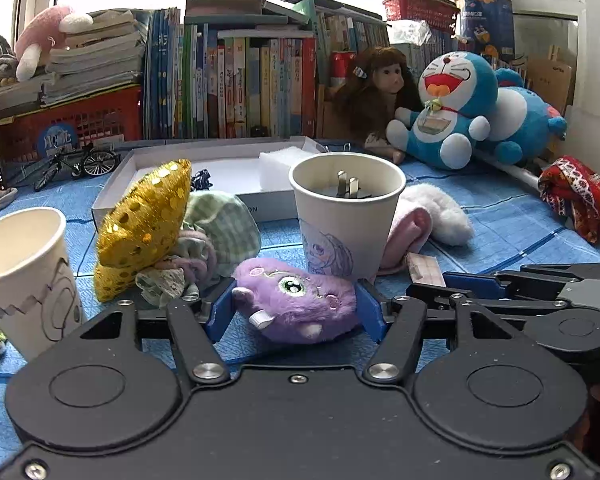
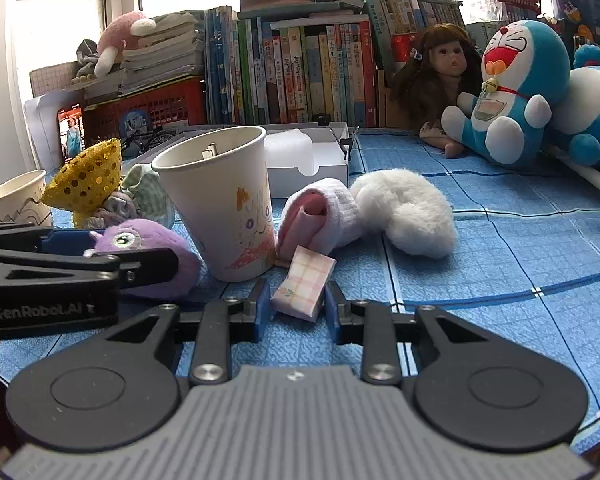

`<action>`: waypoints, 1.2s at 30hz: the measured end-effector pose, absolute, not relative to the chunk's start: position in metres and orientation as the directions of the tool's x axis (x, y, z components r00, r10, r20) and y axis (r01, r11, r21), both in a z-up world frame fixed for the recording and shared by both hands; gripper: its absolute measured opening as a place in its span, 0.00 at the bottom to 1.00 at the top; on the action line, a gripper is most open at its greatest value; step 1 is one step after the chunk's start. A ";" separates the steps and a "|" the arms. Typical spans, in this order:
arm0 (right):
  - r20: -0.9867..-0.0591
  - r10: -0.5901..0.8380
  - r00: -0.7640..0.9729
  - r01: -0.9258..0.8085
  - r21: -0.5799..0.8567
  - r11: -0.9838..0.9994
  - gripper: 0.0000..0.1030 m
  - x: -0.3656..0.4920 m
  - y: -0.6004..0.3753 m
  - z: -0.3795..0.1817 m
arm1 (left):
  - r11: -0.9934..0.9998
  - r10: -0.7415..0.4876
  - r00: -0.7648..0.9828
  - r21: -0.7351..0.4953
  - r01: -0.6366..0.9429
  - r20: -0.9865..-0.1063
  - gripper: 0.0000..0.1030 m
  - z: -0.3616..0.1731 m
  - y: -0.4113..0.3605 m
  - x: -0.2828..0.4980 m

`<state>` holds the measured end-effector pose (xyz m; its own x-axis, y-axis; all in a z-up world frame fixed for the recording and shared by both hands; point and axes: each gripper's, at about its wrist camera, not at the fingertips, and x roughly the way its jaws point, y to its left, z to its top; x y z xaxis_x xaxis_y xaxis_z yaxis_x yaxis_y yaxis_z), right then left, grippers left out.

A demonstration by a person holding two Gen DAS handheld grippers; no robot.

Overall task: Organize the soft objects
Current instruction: 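Lift and carry the plush toy and pink checked card over the white tray with both tools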

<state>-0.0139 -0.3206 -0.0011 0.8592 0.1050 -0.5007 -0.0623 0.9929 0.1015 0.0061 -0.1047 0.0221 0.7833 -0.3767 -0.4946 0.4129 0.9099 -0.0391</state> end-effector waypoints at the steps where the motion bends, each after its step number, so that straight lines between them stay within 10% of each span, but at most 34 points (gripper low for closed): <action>1: -0.499 0.105 0.860 -0.062 0.101 0.993 0.33 -0.014 -0.320 0.000 | 0.909 -0.380 0.785 -0.041 0.415 -0.490 0.59 0.024 -0.103 0.004; 36: -0.379 0.168 0.910 -0.132 0.119 0.984 0.33 0.034 -0.330 0.132 | 0.916 -0.400 0.835 -0.186 0.354 -0.378 0.59 0.197 -0.003 0.068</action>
<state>0.0336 -0.3299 0.1323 0.9100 0.1682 -0.3789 -0.1325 0.9840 0.1188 0.0684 -0.0026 0.1969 0.8349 -0.3998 -0.3783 0.3544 0.9163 -0.1864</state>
